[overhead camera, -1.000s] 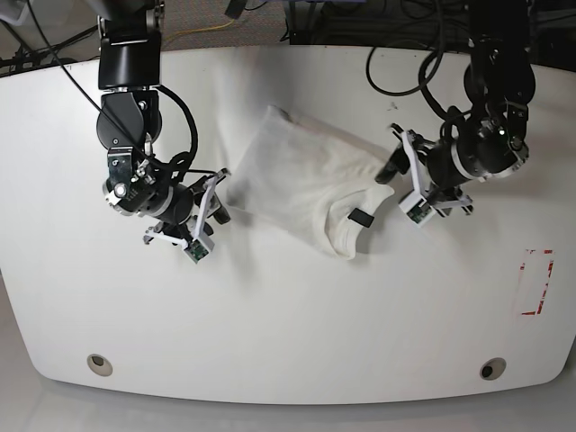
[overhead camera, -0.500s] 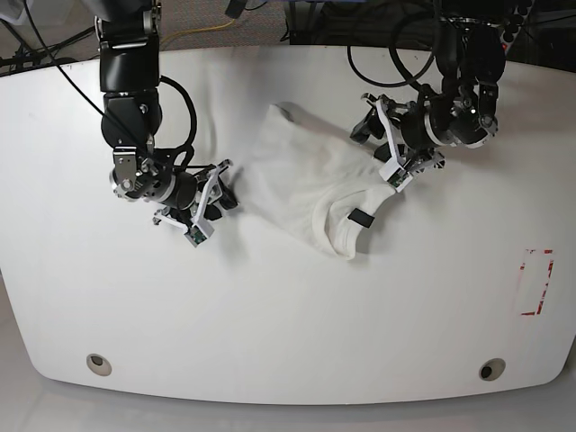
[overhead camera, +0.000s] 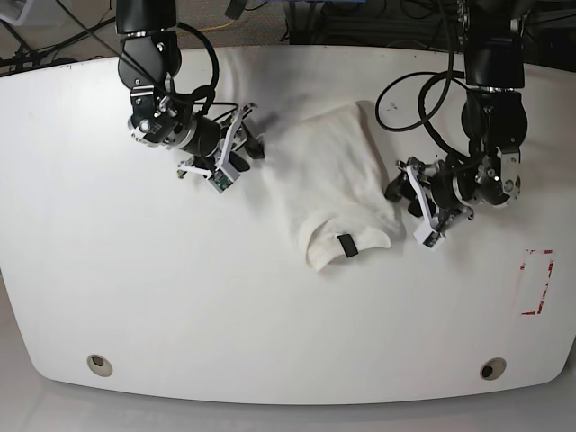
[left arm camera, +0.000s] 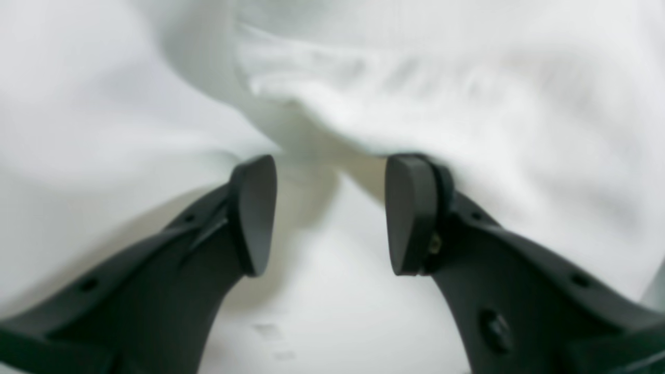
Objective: Fold the T-shirt properly
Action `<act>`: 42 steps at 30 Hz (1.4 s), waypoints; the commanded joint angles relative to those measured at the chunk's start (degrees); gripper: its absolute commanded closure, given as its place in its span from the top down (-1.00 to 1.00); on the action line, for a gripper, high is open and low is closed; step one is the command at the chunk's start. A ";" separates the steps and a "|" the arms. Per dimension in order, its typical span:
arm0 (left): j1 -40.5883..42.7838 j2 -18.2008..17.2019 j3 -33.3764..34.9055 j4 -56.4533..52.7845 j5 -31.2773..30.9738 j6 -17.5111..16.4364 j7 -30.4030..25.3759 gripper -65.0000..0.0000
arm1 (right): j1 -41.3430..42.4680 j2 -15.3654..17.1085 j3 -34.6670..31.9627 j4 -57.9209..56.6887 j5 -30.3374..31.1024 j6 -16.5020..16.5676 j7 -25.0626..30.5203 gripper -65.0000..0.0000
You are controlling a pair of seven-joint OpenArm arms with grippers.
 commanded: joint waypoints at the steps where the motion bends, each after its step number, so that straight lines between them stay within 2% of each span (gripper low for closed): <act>1: -3.07 -1.68 -0.37 0.99 -0.89 -0.09 -0.76 -0.04 | -0.10 -1.80 -1.71 2.65 0.68 0.32 -0.58 -0.38; 5: -3.60 -4.05 -2.04 6.97 -0.89 -0.09 1.27 -0.04 | -0.54 -4.00 -5.93 3.62 0.68 0.32 -2.43 -0.38; 9: -3.33 -4.14 -2.83 15.41 -0.89 -0.09 4.87 -0.04 | -0.54 -5.67 -7.16 3.71 0.68 0.32 -2.60 -0.38; 11: -1.57 -3.09 -2.83 19.28 -0.89 0.17 6.19 -0.04 | -0.54 -5.41 -7.16 4.59 0.86 0.32 -2.60 -0.38; 15: 1.50 1.49 -2.56 23.85 -0.54 0.35 6.54 -0.04 | -0.54 -3.39 -7.07 6.87 0.86 0.32 -2.60 -0.38; 17: 2.82 3.86 -0.72 24.02 -0.36 2.28 6.37 -0.03 | -0.54 -1.63 -6.54 7.58 1.21 0.32 -2.60 -0.38; 21: 4.05 7.90 6.40 23.94 5.88 12.83 5.75 0.32 | -0.54 -0.75 -0.48 7.58 1.30 0.32 -2.69 -0.38; 23: 5.19 9.49 8.78 23.50 8.69 16.17 4.34 0.41 | -0.54 -0.75 1.90 7.58 1.30 0.32 -2.69 -0.38; 29: 10.47 14.94 12.47 16.99 18.54 22.85 -8.14 0.43 | -0.01 -0.75 7.88 7.40 1.38 0.32 -5.68 -0.38; 33: 12.58 16.87 11.33 11.98 22.67 24.70 -13.85 0.43 | -0.01 -0.92 10.78 7.58 1.38 0.32 -6.47 -0.38; 37: 13.99 16.43 7.98 8.46 22.93 24.70 -18.60 0.43 | -0.01 -0.92 11.92 7.66 1.38 0.32 -6.56 -0.38; 42: 13.90 11.86 1.65 6.00 22.67 24.26 -19.48 0.44 | -0.01 -0.75 12.01 8.01 1.38 0.32 -6.56 -0.38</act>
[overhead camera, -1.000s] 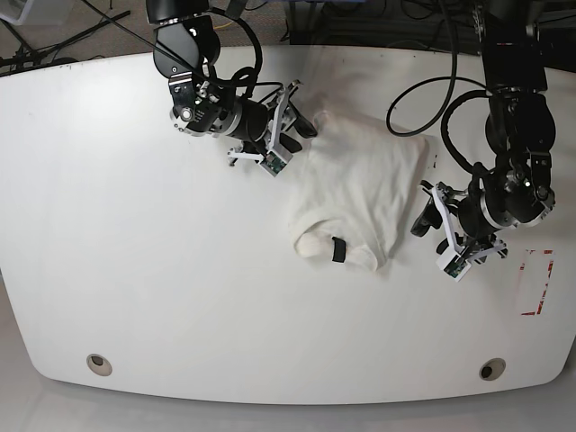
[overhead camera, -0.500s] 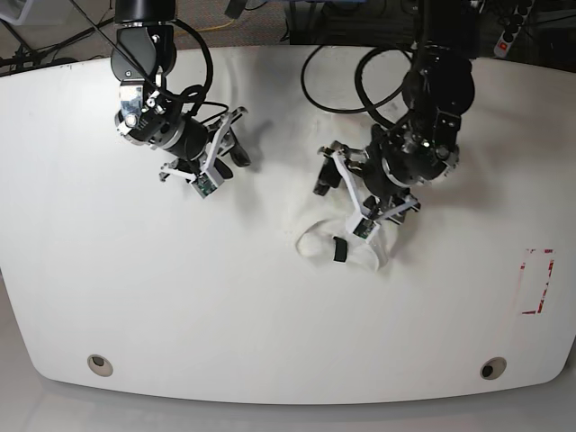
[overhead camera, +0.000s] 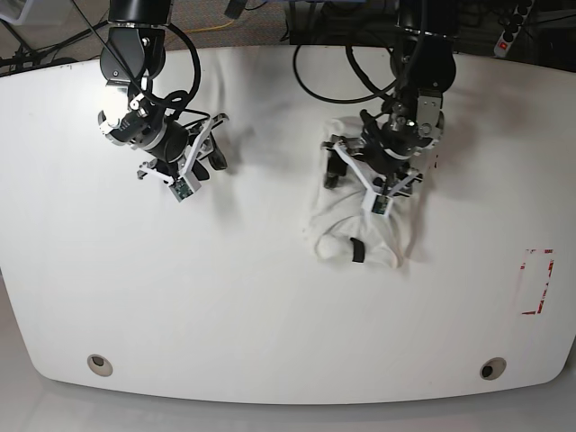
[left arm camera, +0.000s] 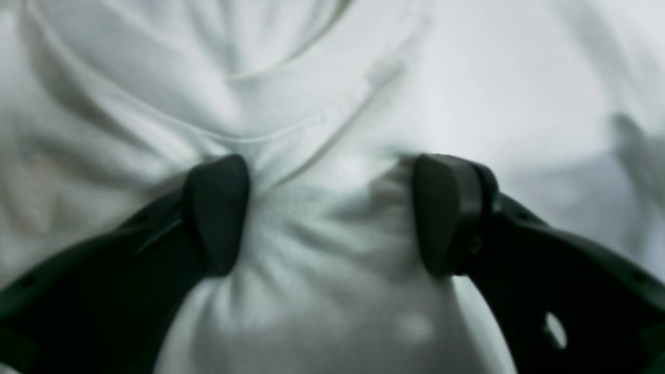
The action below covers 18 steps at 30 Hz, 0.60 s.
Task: Fold the T-shirt properly
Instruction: 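Carry the folded shirt with the left gripper to the table edge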
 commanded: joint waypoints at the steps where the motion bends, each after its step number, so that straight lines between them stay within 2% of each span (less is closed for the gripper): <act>1: -0.31 -3.95 -3.44 -1.65 2.26 1.88 3.27 0.44 | 0.60 0.52 0.27 2.29 0.90 0.30 1.16 -0.38; 4: -0.40 -9.40 -7.14 -3.85 2.26 -0.85 3.18 0.44 | 0.34 0.52 0.27 4.31 0.73 0.30 0.63 -0.38; 8: -2.16 -15.47 -14.96 -9.39 2.26 -7.18 3.10 0.44 | 0.78 0.34 0.27 6.60 0.90 0.30 -2.98 -0.38; 14: -3.04 -24.52 -24.45 -17.65 2.17 -16.94 2.92 0.43 | 0.78 0.17 -0.08 9.76 0.90 0.30 -3.33 -0.38; 18: -2.16 -29.36 -29.20 -22.66 2.26 -22.39 -1.12 0.43 | 0.43 0.17 -0.08 11.17 0.90 0.30 -3.33 -0.38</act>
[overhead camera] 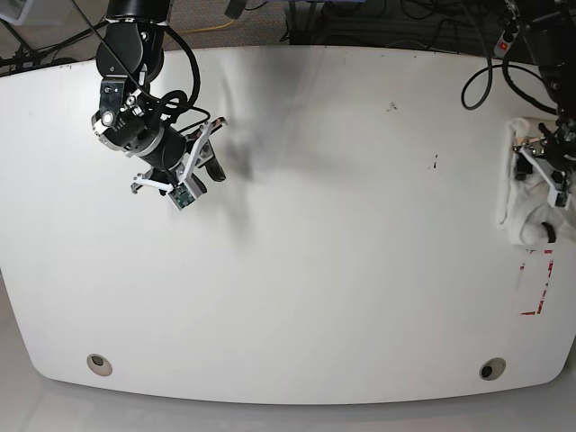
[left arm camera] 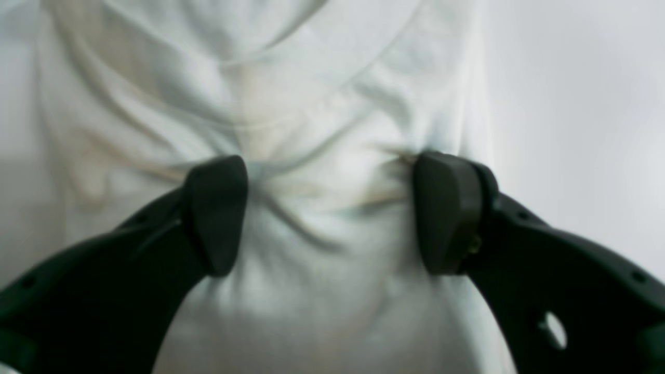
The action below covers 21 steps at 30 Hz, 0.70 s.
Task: Fold the T-shirt properly
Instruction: 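Carry the folded shirt with the left gripper to the table edge, then open the left gripper to release the shirt and lift away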
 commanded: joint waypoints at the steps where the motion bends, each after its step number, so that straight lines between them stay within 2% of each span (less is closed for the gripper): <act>1: 1.76 -4.12 -1.23 -4.07 2.43 -2.81 -1.55 0.43 | 0.47 0.23 0.23 1.69 0.88 0.30 1.02 -0.38; 3: 3.87 -5.96 -2.63 -5.21 2.34 -4.48 -3.48 0.43 | 0.38 0.23 0.23 1.69 0.88 0.30 1.02 -0.38; 7: 7.48 -6.40 -7.03 -3.10 2.34 -7.07 -4.18 0.43 | 0.30 0.23 0.23 1.69 0.88 0.30 1.02 -0.38; 12: 9.94 -6.14 -9.58 6.65 2.34 -7.07 -3.83 0.43 | 0.21 0.32 0.49 1.95 0.71 0.30 1.02 -0.38; 14: 10.29 -5.88 -9.67 10.96 2.34 -7.07 -2.07 0.43 | 0.21 0.50 0.58 2.39 0.27 0.30 1.02 -0.38; 17: 10.11 -3.86 -9.58 16.85 2.34 -7.07 1.97 0.43 | 0.30 0.67 1.10 2.48 0.27 0.30 1.29 -0.38; 21: 9.94 0.98 -8.26 24.68 2.87 -7.07 2.41 0.43 | 0.91 0.67 4.88 2.21 0.09 0.30 1.37 -0.38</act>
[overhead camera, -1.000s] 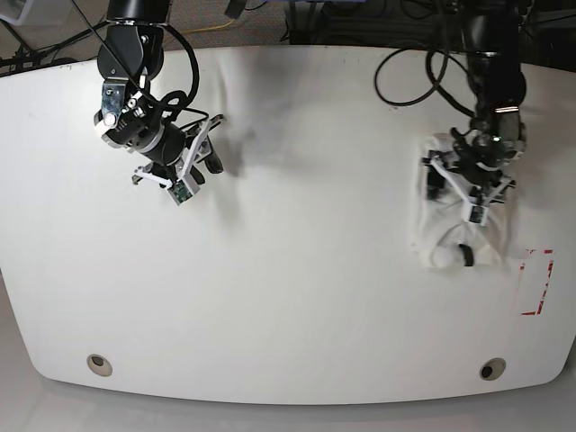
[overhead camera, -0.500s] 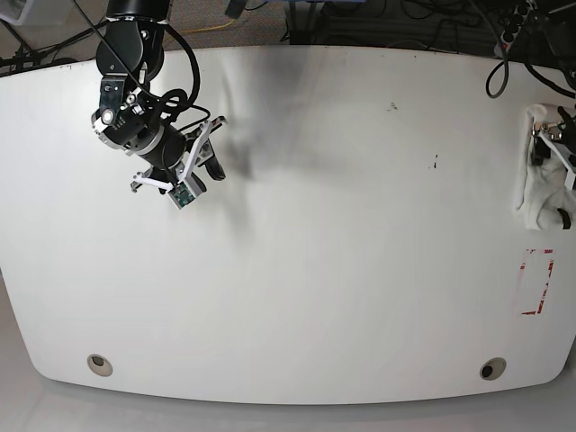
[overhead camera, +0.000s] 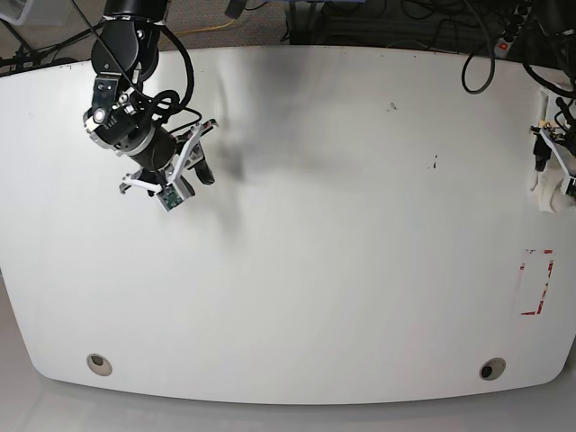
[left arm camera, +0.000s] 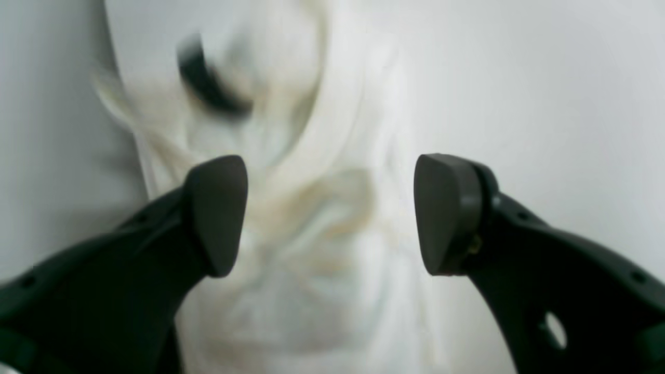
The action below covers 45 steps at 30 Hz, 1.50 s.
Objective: Fold the T-shirt properly
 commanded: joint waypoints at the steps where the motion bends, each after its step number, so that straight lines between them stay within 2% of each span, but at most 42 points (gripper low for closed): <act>1: -0.58 2.69 2.13 5.80 -0.04 0.05 -0.50 0.43 | 1.15 0.67 1.81 0.92 0.09 -0.27 1.77 -0.38; 4: -1.54 4.80 7.14 9.67 0.05 0.89 -0.59 0.43 | 2.12 0.67 1.81 0.75 -5.01 -0.27 6.52 -0.36; 8: -1.98 8.58 13.73 10.46 -0.04 11.53 -2.78 0.43 | 2.47 0.23 1.72 -1.01 -15.30 -0.27 14.08 -0.36; 11: -1.54 12.80 15.23 10.19 -0.04 18.29 -12.72 0.43 | 2.12 0.14 2.16 -4.09 -19.34 -0.27 23.22 -0.37; 14: 0.83 15.61 16.37 9.32 0.05 21.64 -23.36 0.43 | 0.54 0.14 4.44 -7.96 -19.78 -0.27 31.92 -0.38; 16: 2.68 18.08 16.46 9.67 0.05 23.75 -29.42 0.38 | -0.17 0.50 5.41 -11.65 -19.78 -1.81 37.99 -0.38; 19: 6.46 21.42 16.46 10.37 0.05 24.27 -35.22 0.26 | -1.66 0.67 6.73 -18.15 -19.78 -2.95 46.34 -0.38; 23: 12.88 23.79 16.46 13.71 -0.04 24.27 -35.49 0.25 | -5.88 0.23 9.98 -21.06 -19.78 -2.95 52.85 -0.37; 26: 18.50 25.20 16.46 16.35 -0.39 24.27 -35.58 0.24 | -10.19 -0.65 10.68 -20.88 -18.20 -2.95 54.61 -0.37; 29: 24.13 27.13 16.46 17.76 -0.39 24.27 -35.58 0.24 | -14.67 -1.17 12.79 -19.30 -13.89 -2.95 55.75 -0.37; 39: 44.79 33.20 16.46 21.01 -1.71 24.18 -35.75 0.24 | -37.70 -1.44 14.20 -9.36 -0.18 -2.95 56.01 -0.36; 45: 53.49 33.20 16.46 20.39 -6.63 24.10 -35.58 0.24 | -48.96 -1.97 13.94 -12.44 5.71 -2.95 61.02 -0.38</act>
